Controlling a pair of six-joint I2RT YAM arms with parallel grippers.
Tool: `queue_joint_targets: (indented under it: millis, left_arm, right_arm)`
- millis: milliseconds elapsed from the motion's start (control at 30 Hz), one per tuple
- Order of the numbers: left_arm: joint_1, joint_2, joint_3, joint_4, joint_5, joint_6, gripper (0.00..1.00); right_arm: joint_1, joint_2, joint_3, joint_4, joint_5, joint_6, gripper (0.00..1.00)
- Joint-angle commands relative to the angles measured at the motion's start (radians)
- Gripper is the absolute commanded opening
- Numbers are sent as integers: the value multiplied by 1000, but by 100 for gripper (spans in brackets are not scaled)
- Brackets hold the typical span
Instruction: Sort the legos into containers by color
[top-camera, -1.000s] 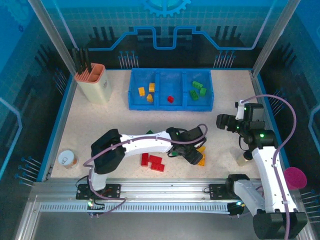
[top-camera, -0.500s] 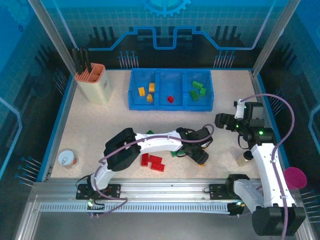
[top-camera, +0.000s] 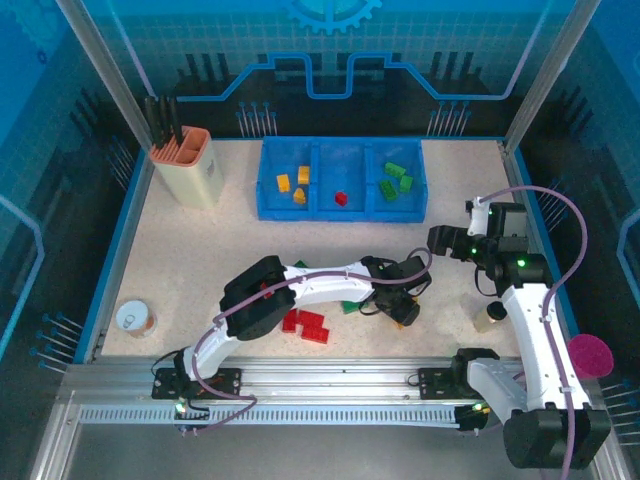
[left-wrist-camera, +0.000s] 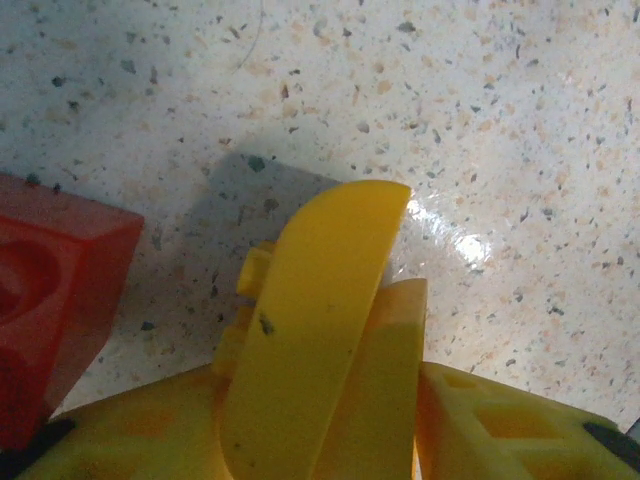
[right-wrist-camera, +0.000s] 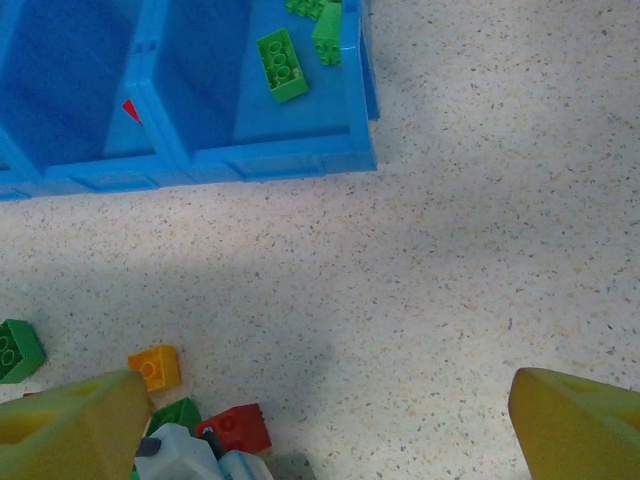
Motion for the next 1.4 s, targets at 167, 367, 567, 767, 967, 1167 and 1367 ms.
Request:
queue_joint_targets:
  millis: [167, 367, 567, 767, 967, 1167, 1367]
  left_arm:
    - [11, 14, -4, 19, 27, -19, 35]
    - [18, -27, -48, 8, 2, -17, 31]
    - [45, -114, -157, -38, -67, -16, 31]
    - [52, -190, -249, -84, -142, -18, 33]
    - [52, -200, -252, -62, -141, -32, 49]
    - [52, -192, -227, -31, -135, -39, 59]
    - [61, -196, -226, 3, -136, -46, 61]
  right_arm:
    - [-18, 2, -38, 11, -28, -16, 94]
    - [-18, 8, -40, 12, -33, -17, 94]
    - [-19, 1, -42, 10, -35, -19, 94]
    - [-18, 2, -44, 10, -46, -21, 94]
    - [-18, 1, -43, 7, -55, -23, 94]
    - [-18, -5, -46, 5, -59, -25, 95]
    - [-19, -1, -53, 14, -68, -22, 95]
